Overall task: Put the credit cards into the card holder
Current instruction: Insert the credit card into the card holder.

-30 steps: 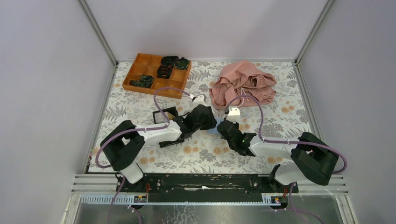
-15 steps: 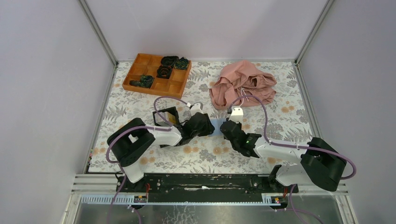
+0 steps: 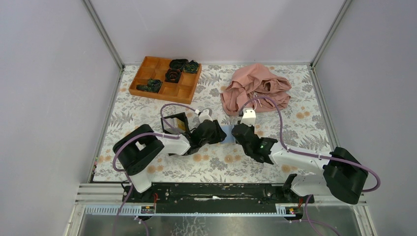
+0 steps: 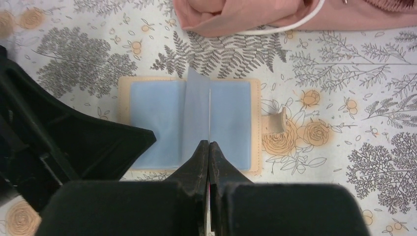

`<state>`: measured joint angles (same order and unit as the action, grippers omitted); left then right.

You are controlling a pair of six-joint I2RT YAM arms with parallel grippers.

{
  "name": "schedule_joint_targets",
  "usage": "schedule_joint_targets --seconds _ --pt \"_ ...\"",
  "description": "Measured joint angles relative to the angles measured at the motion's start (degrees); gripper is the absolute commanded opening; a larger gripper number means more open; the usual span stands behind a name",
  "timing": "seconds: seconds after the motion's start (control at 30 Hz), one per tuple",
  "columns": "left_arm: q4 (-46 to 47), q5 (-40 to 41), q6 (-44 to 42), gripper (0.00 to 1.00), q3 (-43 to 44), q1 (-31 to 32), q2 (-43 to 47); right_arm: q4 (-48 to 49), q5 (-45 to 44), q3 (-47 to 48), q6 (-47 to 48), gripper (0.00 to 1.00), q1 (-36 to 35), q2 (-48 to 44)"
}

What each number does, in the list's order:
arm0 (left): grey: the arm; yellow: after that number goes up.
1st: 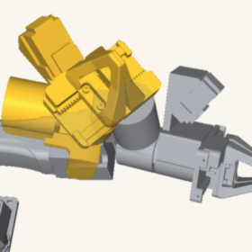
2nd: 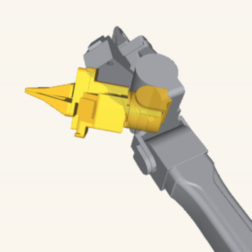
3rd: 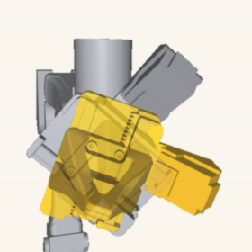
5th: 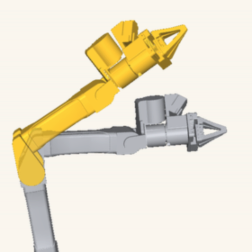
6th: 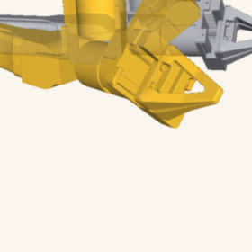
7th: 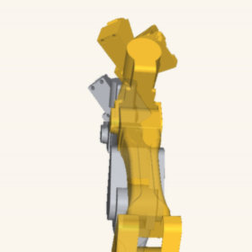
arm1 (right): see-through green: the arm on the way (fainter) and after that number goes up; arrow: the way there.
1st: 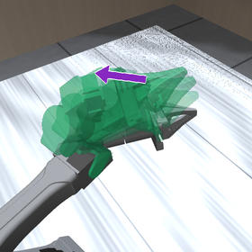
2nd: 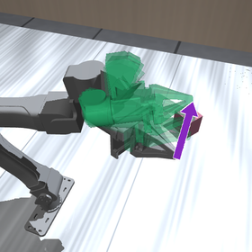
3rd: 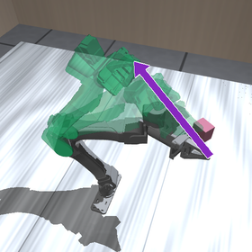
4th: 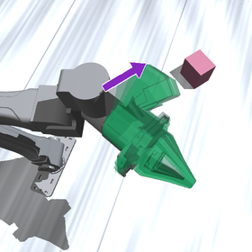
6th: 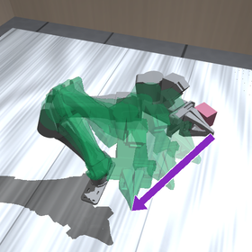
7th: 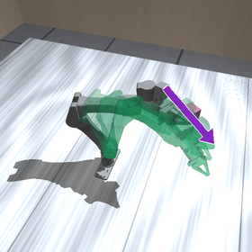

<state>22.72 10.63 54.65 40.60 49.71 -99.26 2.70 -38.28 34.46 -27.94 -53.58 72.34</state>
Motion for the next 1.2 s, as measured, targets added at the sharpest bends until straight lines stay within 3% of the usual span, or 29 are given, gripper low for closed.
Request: schedule_joint_targets --seconds 0.43,0.77,1.2 --pt "1.03 -0.70 0.09 0.47 -0.52 -0.33 0.00 -0.07 0.35 7.80 2.08 0.00 -1.38 3.48" --pt "1.77 -1.46 0.07 0.47 -0.96 -1.05 0.00 1.07 0.39 7.89 2.25 0.00 -1.49 11.19" --pt "3.30 -2.80 0.07 0.47 -1.81 -1.77 0.02 1.55 -0.11 7.06 2.80 0.00 1.66 9.68"
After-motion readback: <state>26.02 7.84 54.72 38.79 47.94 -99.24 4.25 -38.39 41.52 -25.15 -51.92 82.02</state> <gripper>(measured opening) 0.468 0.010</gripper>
